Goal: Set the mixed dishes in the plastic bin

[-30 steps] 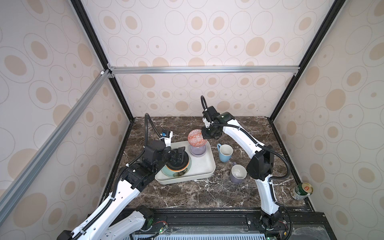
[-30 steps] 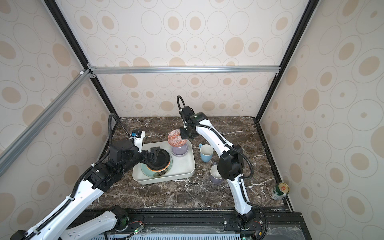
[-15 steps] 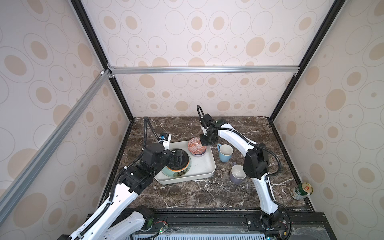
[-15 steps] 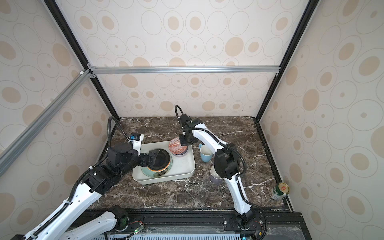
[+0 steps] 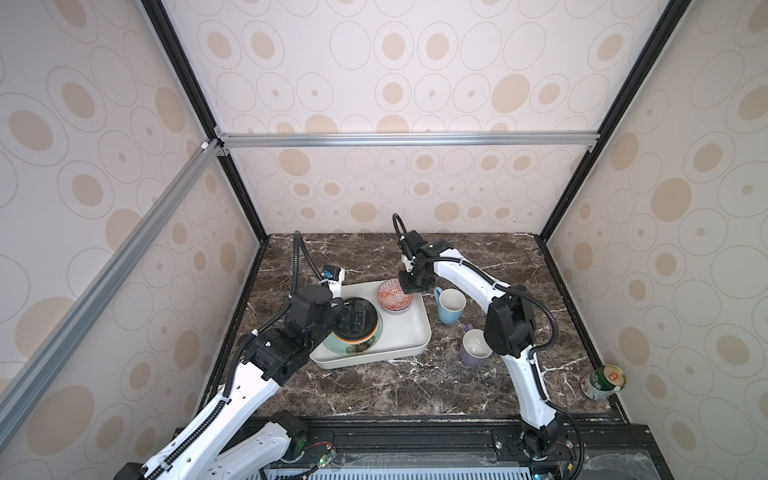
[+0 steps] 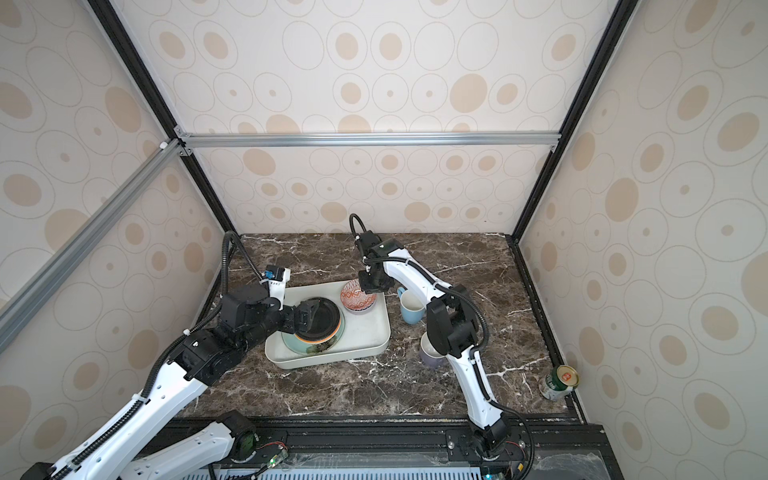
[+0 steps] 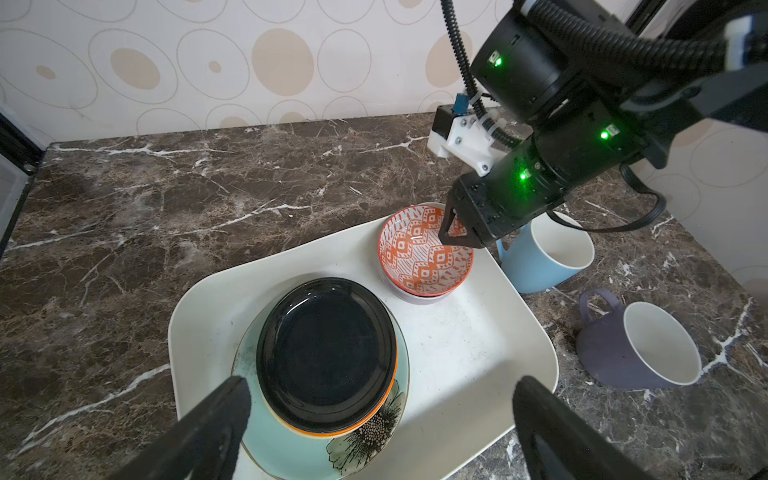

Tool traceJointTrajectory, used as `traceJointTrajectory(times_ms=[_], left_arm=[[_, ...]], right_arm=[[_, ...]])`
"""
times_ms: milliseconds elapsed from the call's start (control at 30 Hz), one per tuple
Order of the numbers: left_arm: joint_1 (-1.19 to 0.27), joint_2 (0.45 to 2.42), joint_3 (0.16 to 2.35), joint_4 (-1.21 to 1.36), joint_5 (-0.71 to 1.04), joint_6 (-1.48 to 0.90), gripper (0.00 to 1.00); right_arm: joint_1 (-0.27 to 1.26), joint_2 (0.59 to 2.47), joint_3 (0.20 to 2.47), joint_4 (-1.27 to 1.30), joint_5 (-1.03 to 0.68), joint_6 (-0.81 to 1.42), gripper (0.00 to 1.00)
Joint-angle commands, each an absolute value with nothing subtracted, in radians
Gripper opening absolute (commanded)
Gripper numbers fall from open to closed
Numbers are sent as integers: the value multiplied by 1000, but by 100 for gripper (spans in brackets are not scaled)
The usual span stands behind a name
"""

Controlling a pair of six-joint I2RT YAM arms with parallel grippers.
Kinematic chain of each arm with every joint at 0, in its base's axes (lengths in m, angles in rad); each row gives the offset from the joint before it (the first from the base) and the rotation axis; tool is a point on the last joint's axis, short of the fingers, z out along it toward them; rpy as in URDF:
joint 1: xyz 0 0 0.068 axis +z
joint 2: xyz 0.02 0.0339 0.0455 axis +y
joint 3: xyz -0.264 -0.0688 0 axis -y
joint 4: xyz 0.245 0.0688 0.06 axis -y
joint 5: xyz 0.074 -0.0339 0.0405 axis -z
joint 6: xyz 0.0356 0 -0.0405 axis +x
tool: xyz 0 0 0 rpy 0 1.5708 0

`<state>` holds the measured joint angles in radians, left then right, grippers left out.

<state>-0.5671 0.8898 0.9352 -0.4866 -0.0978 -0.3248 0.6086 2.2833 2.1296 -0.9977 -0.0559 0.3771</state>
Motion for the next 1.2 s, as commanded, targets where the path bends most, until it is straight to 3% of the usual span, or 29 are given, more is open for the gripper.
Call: traceJointTrajectory(times_ms=[0,367,700,1167], left_arm=[[-559,894,942,-475,-99,-333,99],[-560,938,970,-451,-67,-335,99],[-559,1038,1015,-389,3,-343,99],[-592,1246,1069,-283,149,-411,99]], right_arm=[[615,2243,2117,-1006,-46,369,34],[571,2031,2087,-1046,121,325,45],[363,1785,1664,-929,95,346,48],[328,1868,1533,-839,-32,343,46]])
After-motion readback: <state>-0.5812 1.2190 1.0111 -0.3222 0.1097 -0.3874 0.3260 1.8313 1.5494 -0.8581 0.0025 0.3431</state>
